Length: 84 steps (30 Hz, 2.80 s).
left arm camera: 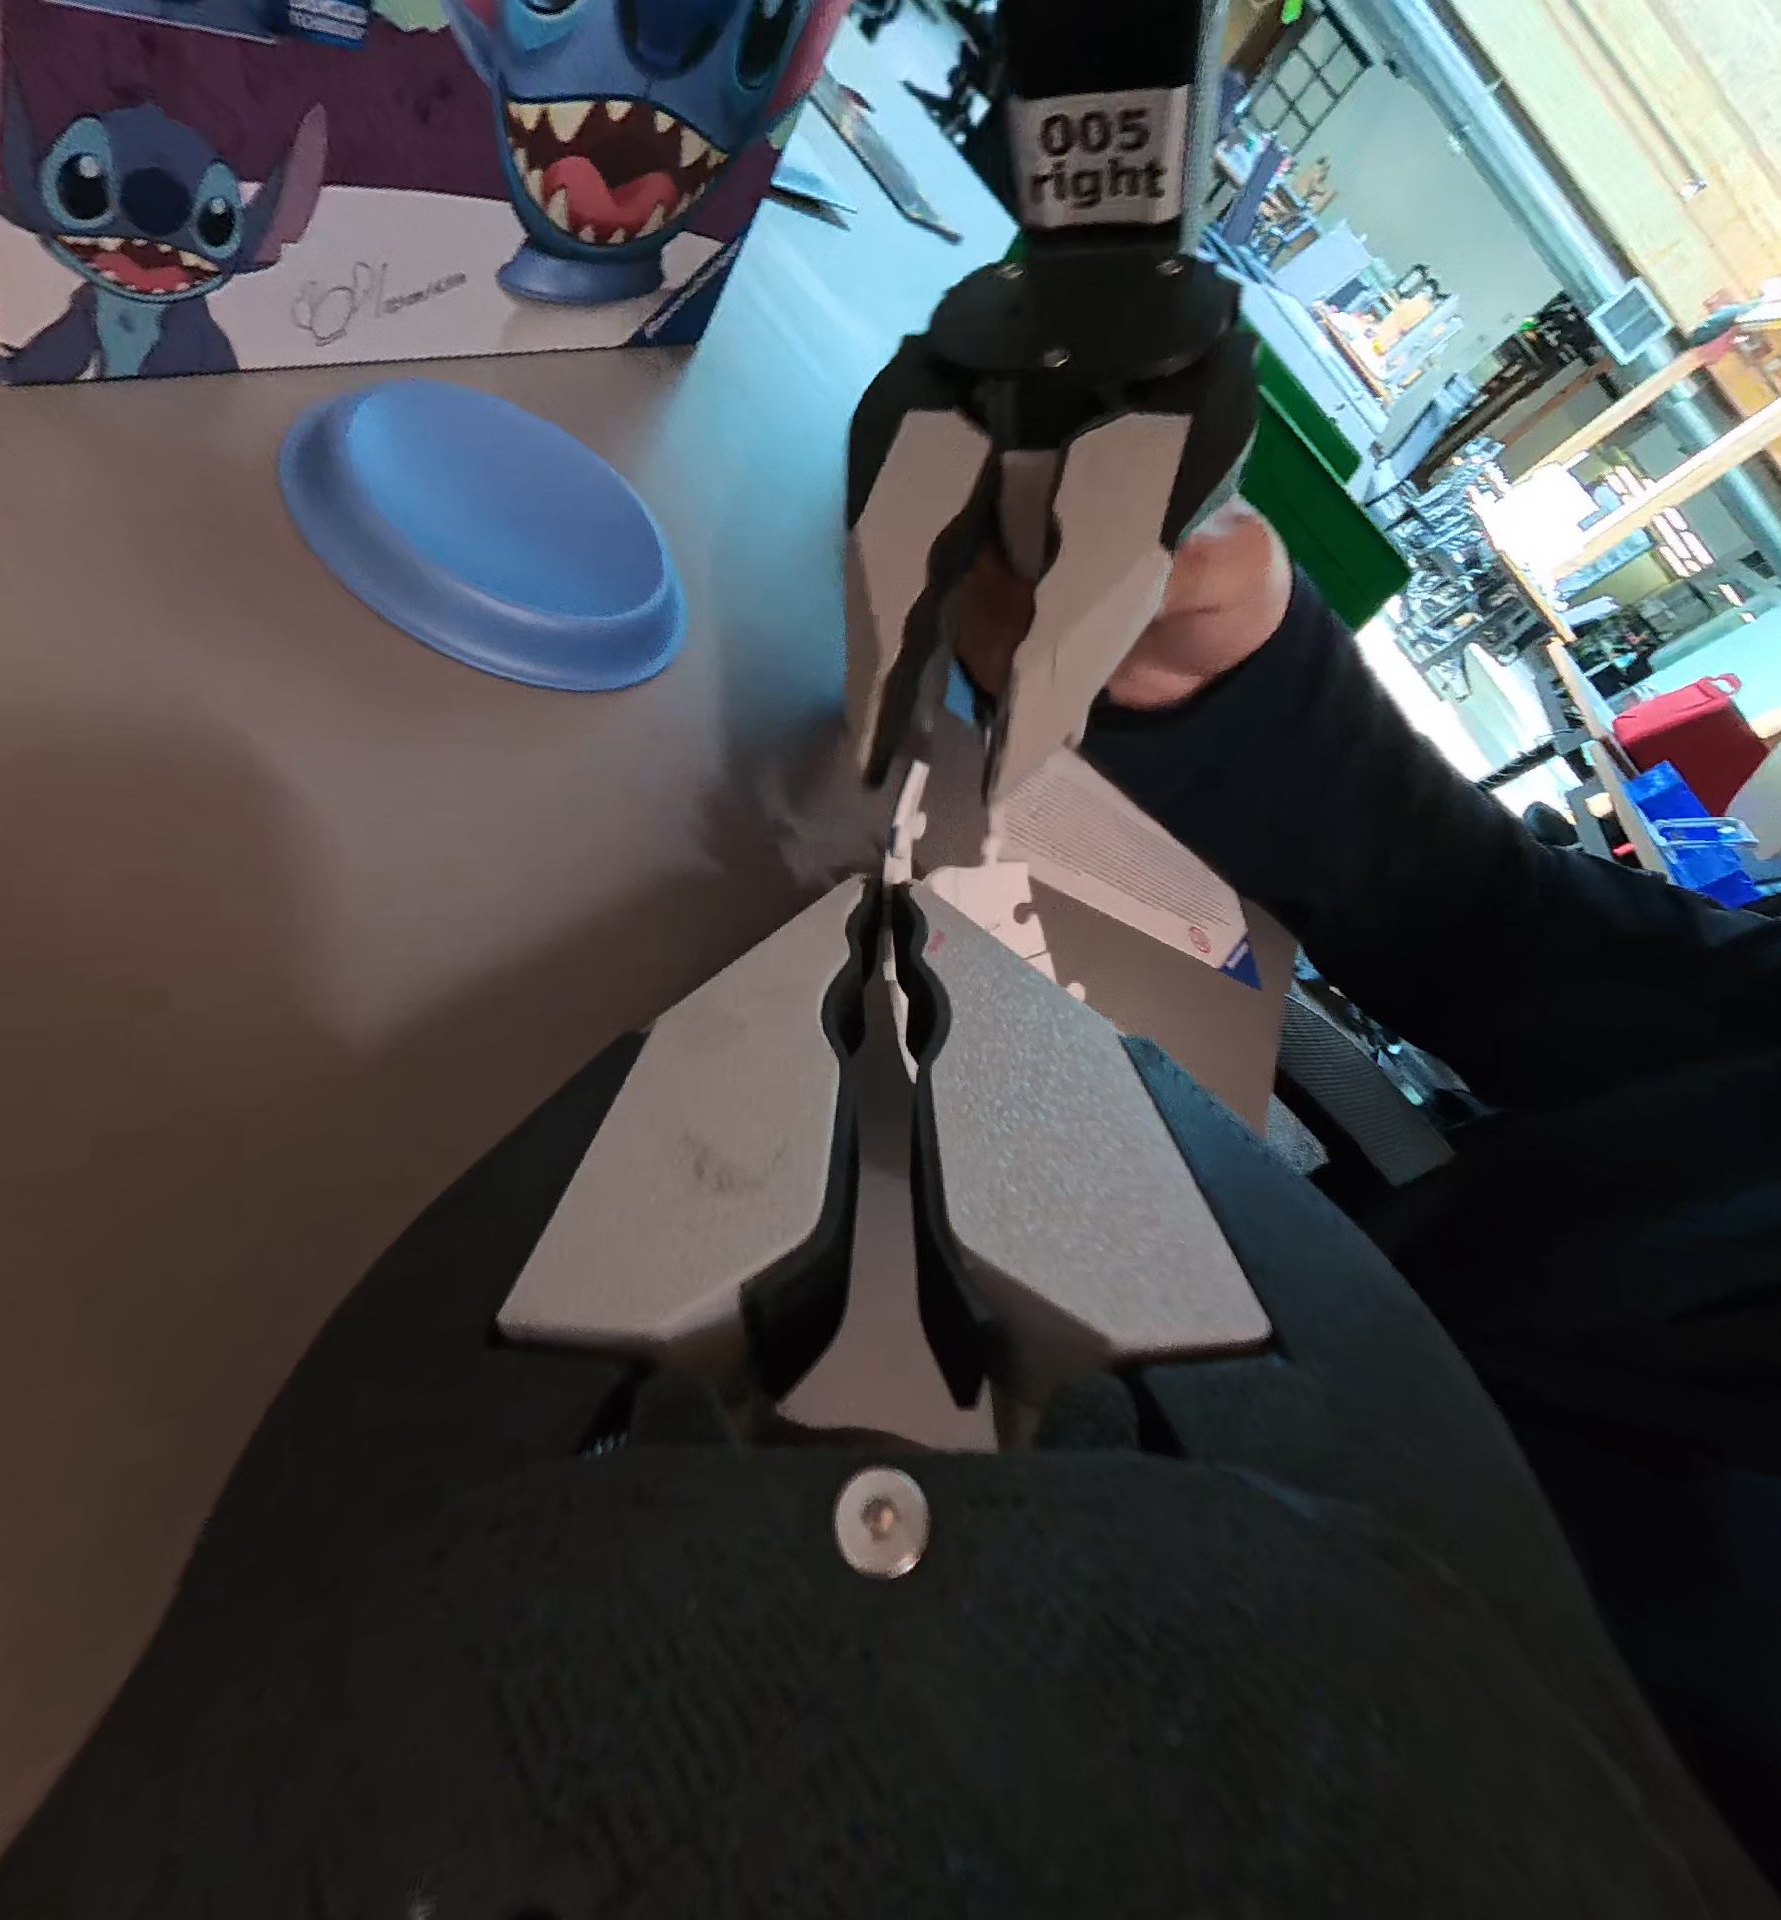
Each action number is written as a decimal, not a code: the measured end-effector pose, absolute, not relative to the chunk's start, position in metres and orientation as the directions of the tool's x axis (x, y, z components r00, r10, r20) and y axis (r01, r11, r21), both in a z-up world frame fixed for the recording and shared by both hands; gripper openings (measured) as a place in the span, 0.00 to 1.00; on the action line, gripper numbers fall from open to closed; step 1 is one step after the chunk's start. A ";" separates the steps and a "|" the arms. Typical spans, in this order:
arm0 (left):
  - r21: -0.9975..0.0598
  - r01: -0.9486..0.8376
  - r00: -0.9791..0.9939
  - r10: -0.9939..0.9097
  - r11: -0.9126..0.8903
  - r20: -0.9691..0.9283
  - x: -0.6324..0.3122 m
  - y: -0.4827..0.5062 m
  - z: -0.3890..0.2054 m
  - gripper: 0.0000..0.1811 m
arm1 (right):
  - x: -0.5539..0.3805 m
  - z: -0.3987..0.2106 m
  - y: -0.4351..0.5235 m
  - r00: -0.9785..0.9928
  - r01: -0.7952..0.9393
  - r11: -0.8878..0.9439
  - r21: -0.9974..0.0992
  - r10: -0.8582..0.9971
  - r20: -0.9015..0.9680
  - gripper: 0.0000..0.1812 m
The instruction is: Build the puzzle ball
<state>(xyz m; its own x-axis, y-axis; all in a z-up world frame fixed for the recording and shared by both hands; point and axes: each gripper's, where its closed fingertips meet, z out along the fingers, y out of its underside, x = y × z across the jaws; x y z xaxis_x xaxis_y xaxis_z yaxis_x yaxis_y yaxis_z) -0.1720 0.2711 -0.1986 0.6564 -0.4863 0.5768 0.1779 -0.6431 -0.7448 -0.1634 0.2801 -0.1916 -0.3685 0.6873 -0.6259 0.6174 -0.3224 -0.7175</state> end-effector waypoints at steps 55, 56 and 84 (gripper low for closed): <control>-0.908 0.411 0.805 -0.434 -0.080 0.403 -0.234 0.232 -0.132 0.19 | -0.093 -0.162 0.396 0.210 0.526 -0.064 -0.848 0.976 0.056 0.39; -0.910 0.407 0.809 -0.434 -0.074 0.397 -0.234 0.232 -0.131 0.18 | -0.093 -0.164 0.396 0.207 0.529 -0.072 -0.846 0.977 0.046 0.39; -0.964 0.262 0.882 -0.394 -0.042 0.257 -0.223 0.234 -0.133 0.24 | -0.106 -0.186 0.386 0.208 0.606 0.034 -0.795 0.958 0.199 0.36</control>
<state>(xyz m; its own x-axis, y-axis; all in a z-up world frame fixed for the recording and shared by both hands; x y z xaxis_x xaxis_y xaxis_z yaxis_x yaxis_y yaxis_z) -0.2230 0.2338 -0.1329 0.8824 -0.3943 0.2568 0.2616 -0.0425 -0.9642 -0.1062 0.3857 -0.1861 0.2078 0.9578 0.1989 0.6059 0.0336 -0.7948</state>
